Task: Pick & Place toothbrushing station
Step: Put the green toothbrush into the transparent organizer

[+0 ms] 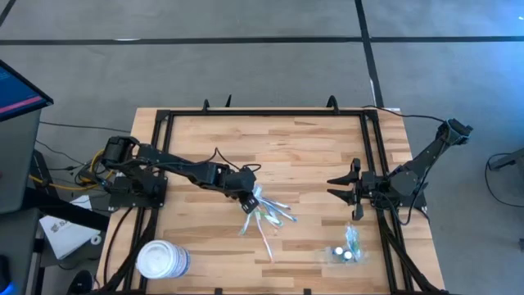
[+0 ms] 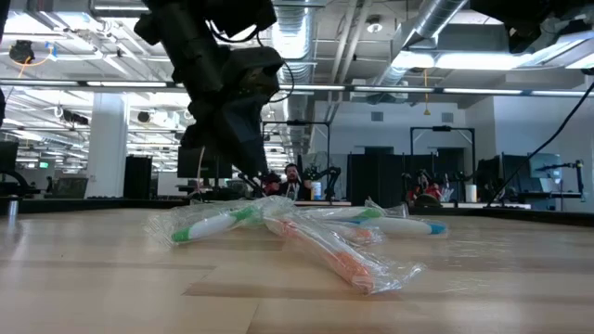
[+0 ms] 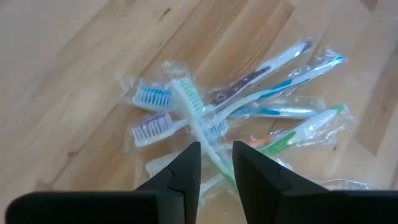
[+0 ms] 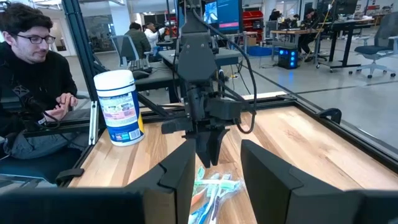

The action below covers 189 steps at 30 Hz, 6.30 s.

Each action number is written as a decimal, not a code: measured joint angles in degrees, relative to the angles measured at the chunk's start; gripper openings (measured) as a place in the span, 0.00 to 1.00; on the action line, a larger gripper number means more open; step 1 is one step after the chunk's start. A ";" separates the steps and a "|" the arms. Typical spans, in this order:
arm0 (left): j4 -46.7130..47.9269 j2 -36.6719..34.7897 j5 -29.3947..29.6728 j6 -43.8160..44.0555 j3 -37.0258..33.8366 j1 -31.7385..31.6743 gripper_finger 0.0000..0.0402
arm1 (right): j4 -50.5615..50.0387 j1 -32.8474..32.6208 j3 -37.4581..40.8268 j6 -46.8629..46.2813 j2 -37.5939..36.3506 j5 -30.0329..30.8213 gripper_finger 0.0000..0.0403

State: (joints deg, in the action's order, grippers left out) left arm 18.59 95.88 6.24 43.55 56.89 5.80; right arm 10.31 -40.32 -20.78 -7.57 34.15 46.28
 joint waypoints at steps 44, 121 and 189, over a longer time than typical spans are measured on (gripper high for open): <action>-16.27 5.06 0.70 3.52 -6.46 1.90 0.02 | -0.02 -0.02 0.04 0.07 0.00 0.04 0.30; -72.19 4.98 3.97 -26.25 -1.05 0.92 0.00 | 1.53 0.00 0.04 0.68 0.03 0.00 0.30; -70.88 21.19 0.90 -29.85 17.04 0.61 0.00 | 12.46 10.12 0.04 5.61 6.89 -14.93 0.04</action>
State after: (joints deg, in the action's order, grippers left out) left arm -52.28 117.07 7.14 13.70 73.93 6.42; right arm 22.77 -30.20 -20.73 -1.97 41.04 31.35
